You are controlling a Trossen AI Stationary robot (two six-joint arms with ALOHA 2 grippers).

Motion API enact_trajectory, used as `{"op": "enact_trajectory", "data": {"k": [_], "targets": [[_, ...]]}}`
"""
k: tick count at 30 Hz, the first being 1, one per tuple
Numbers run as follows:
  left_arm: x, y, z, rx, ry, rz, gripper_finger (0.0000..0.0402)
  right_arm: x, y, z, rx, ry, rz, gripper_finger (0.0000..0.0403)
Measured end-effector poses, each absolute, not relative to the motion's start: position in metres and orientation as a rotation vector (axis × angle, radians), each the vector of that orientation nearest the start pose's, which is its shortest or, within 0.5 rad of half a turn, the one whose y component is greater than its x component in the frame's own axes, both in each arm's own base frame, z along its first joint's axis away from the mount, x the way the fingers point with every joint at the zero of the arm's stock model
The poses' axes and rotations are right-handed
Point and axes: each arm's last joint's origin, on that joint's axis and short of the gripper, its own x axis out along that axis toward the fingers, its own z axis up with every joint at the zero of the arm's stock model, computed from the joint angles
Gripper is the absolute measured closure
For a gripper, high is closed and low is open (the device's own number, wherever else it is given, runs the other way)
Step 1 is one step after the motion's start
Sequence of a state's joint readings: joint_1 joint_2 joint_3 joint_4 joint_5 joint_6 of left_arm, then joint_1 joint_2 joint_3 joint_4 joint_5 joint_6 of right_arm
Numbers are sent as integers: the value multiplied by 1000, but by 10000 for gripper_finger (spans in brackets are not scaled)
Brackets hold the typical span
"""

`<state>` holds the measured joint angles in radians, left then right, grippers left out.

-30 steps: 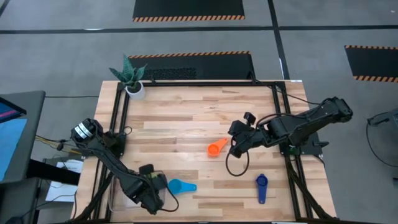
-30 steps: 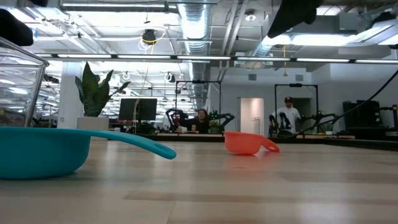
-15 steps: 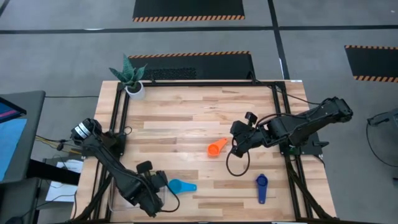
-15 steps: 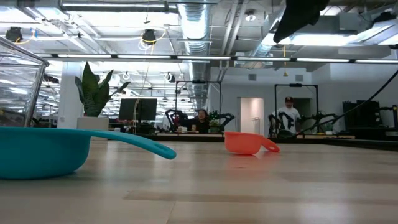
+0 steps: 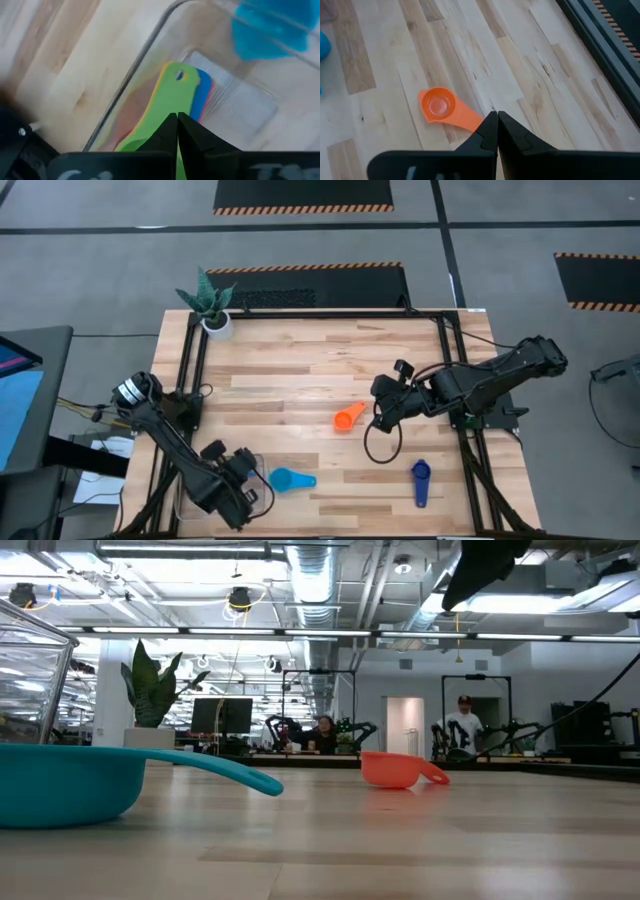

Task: Nest measuring cups in basket
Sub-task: Adjust the measuring cups in the transparent bin

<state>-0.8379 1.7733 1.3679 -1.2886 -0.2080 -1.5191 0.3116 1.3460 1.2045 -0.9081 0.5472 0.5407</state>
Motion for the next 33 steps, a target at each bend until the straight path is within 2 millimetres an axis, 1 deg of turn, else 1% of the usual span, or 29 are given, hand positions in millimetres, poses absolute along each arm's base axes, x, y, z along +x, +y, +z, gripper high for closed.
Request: {"op": "enact_trajectory", "data": {"k": [4, 7, 11, 16, 20, 24, 26, 31, 33], "targets": [[203, -227, 216, -370, 1453, 671, 401, 250, 65, 305, 57, 860, -457, 376], [199, -232, 215, -373, 1460, 658, 401, 250, 65, 305, 54, 862, -457, 376], [190, -237, 215, -392, 1498, 676, 401, 250, 65, 305, 54, 863, -456, 376], [180, -242, 213, -407, 1495, 713, 401, 250, 65, 305, 33, 867, -447, 376], [174, -244, 203, -415, 1531, 695, 401, 250, 65, 305, 33, 867, -446, 376], [172, -245, 193, -427, 1526, 670, 401, 250, 65, 305, 33, 867, -446, 376], [172, -246, 193, -418, 1529, 655, 401, 250, 65, 305, 32, 866, -444, 376], [170, -249, 193, -350, 1577, 539, 401, 250, 66, 305, 32, 867, -443, 376], [168, -251, 193, -350, 1599, 527, 401, 250, 66, 305, 33, 867, -443, 376]]}}
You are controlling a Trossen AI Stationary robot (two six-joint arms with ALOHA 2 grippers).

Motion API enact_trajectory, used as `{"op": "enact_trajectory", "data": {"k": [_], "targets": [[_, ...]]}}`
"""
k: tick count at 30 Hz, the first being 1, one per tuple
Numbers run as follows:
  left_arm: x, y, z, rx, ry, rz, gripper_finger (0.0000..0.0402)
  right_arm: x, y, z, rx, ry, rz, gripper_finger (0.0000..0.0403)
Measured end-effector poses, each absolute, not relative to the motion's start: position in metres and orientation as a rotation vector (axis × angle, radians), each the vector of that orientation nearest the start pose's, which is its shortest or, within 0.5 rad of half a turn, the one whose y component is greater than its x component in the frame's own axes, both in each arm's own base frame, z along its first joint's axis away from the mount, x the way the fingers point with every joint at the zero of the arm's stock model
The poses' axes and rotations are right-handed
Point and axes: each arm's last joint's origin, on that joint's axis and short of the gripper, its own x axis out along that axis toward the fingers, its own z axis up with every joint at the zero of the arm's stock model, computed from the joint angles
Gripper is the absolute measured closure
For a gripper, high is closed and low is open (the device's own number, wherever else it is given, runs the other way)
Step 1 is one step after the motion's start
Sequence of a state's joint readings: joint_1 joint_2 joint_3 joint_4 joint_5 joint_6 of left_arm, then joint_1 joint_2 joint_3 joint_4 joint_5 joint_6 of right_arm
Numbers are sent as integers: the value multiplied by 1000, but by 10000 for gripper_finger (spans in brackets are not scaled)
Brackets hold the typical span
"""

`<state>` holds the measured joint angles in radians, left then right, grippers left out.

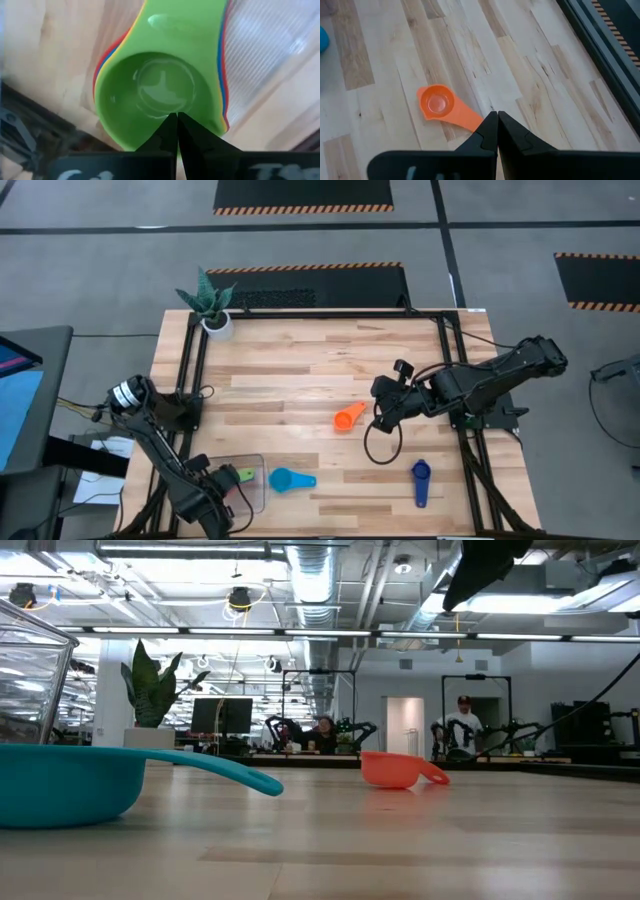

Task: Nest measuring cups in basket
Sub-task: Adjust the measuring cups in the transparent bin, then stack the light blue measuring cup on top of the green measuring cup in the transparent bin

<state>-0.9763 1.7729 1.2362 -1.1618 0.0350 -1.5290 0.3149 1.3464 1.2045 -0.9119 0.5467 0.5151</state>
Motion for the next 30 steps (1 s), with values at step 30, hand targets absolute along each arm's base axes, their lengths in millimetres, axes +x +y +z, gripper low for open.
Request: {"op": "enact_trajectory", "data": {"k": [30], "targets": [[231, -220, 336, -111, 634, 644, 401, 251, 65, 306, 40, 852, -446, 376]]}}
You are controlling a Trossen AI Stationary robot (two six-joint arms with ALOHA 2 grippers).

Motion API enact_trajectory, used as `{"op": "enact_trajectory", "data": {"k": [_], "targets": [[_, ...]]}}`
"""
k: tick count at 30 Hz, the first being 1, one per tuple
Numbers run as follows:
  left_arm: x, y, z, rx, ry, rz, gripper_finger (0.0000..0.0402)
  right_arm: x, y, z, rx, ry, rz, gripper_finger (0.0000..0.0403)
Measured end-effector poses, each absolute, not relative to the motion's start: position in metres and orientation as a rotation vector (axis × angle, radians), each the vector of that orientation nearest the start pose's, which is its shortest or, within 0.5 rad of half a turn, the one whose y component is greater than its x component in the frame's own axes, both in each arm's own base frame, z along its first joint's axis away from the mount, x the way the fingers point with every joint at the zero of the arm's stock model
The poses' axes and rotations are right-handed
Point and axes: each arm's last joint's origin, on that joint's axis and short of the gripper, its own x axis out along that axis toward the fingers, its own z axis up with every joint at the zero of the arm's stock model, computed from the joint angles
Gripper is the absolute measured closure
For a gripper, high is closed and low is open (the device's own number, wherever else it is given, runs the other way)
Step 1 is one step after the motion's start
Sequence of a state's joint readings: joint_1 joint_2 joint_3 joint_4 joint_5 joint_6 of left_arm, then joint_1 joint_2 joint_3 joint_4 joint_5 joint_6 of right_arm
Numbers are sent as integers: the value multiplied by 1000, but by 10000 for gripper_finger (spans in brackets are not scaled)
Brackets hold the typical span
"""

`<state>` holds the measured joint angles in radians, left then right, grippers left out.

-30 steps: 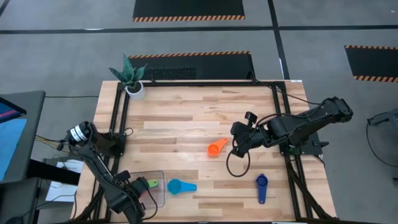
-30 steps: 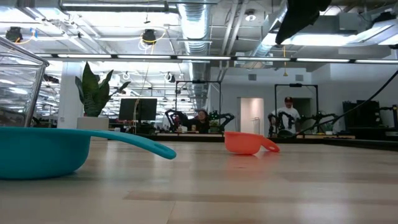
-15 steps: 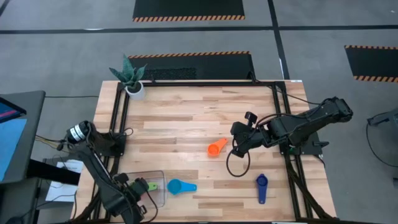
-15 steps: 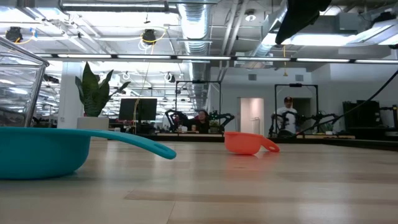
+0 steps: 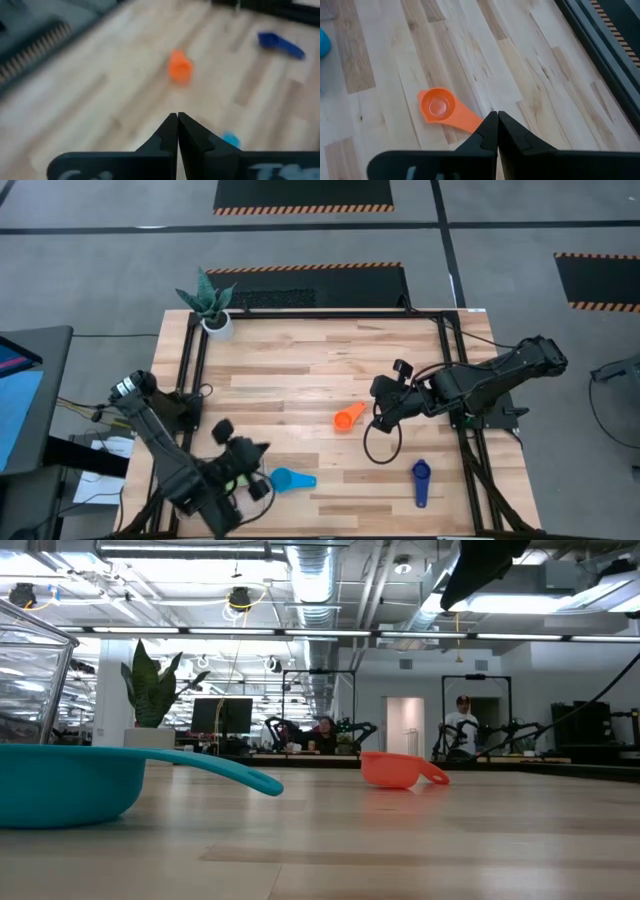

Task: Nest measuring cups in basket
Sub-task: Stack the light blue measuring cup on top of the green measuring cup in the transparent bin

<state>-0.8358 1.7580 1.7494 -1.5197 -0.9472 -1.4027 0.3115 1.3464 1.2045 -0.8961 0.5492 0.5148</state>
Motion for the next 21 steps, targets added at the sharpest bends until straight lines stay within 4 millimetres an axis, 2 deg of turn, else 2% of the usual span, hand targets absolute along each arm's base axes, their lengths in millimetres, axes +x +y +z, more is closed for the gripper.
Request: {"op": "enact_trajectory", "data": {"k": [3, 9, 14, 21], "targets": [[246, -204, 332, -6, 651, 686, 401, 251, 65, 306, 41, 851, -446, 376], [275, -165, 325, 41, 742, 776, 401, 252, 65, 306, 42, 849, -446, 376], [292, -134, 325, 76, 833, 816, 401, 253, 66, 307, 53, 830, -442, 376], [317, -112, 321, 30, 874, 773, 401, 254, 66, 307, 55, 824, -441, 376]]}}
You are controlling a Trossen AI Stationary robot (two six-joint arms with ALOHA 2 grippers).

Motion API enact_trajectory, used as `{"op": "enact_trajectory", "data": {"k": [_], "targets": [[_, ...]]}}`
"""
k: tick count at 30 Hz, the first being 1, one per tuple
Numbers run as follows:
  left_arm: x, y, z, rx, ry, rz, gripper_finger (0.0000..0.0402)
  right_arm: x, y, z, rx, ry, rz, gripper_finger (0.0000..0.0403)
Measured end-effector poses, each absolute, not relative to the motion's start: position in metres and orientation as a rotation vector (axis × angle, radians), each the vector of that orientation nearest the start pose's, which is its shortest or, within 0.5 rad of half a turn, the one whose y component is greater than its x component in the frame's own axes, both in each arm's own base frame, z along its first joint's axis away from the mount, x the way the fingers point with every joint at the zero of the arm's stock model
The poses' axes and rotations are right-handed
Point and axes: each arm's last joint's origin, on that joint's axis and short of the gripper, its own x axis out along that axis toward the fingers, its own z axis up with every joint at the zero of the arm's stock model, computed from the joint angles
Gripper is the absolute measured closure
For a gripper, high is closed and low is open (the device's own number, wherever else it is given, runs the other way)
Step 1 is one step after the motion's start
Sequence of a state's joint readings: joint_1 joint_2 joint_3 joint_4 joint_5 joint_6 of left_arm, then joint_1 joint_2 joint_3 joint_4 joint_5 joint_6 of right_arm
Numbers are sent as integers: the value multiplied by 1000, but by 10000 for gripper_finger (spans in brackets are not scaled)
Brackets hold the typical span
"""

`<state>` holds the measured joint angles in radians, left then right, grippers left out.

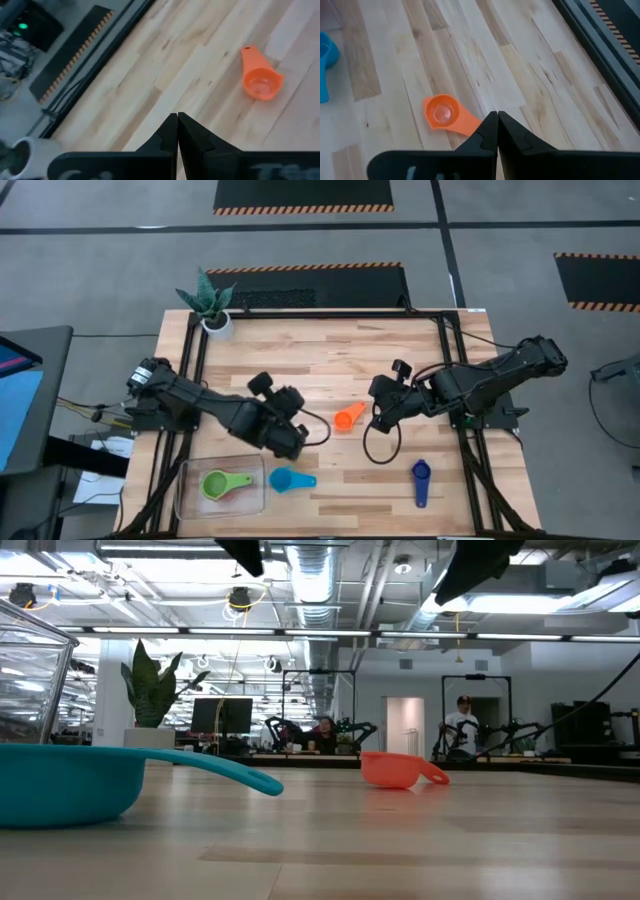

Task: Nest measuring cups in basket
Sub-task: Stack the light blue measuring cup on top of the green measuring cup in the transparent bin

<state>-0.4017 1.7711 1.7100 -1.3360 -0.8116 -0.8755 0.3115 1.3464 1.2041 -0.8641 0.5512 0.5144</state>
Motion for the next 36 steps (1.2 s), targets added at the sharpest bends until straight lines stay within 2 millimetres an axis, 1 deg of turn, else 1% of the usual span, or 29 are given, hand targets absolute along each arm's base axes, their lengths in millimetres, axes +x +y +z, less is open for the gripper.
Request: {"op": "enact_trajectory", "data": {"k": [4, 7, 11, 16, 18, 23, 26, 28, 31, 33, 36], "targets": [[327, -107, 318, 39, 901, 722, 401, 254, 63, 307, 59, 825, -452, 376], [327, -104, 315, 82, 961, 699, 401, 255, 59, 307, 65, 826, -467, 376], [319, -102, 314, 111, 1020, 728, 401, 257, 54, 307, 86, 837, -464, 376], [300, -102, 315, 152, 1115, 800, 401, 259, 50, 307, 131, 847, -435, 376], [300, -105, 313, 150, 1133, 766, 401, 262, 50, 309, 152, 817, -424, 376], [292, -111, 310, 227, 1248, 635, 401, 274, 51, 319, 153, 696, -323, 376], [281, -115, 303, 245, 1299, 595, 402, 286, 55, 323, 132, 607, -264, 376], [268, -118, 296, 255, 1331, 575, 402, 295, 57, 322, 106, 571, -241, 376], [247, -120, 285, 190, 1377, 591, 401, 313, 60, 318, 110, 507, -174, 376], [231, -120, 281, 140, 1401, 598, 402, 325, 64, 307, 93, 523, -122, 376], [207, -120, 283, 93, 1362, 603, 402, 348, 68, 297, 45, 556, -83, 378]]}}
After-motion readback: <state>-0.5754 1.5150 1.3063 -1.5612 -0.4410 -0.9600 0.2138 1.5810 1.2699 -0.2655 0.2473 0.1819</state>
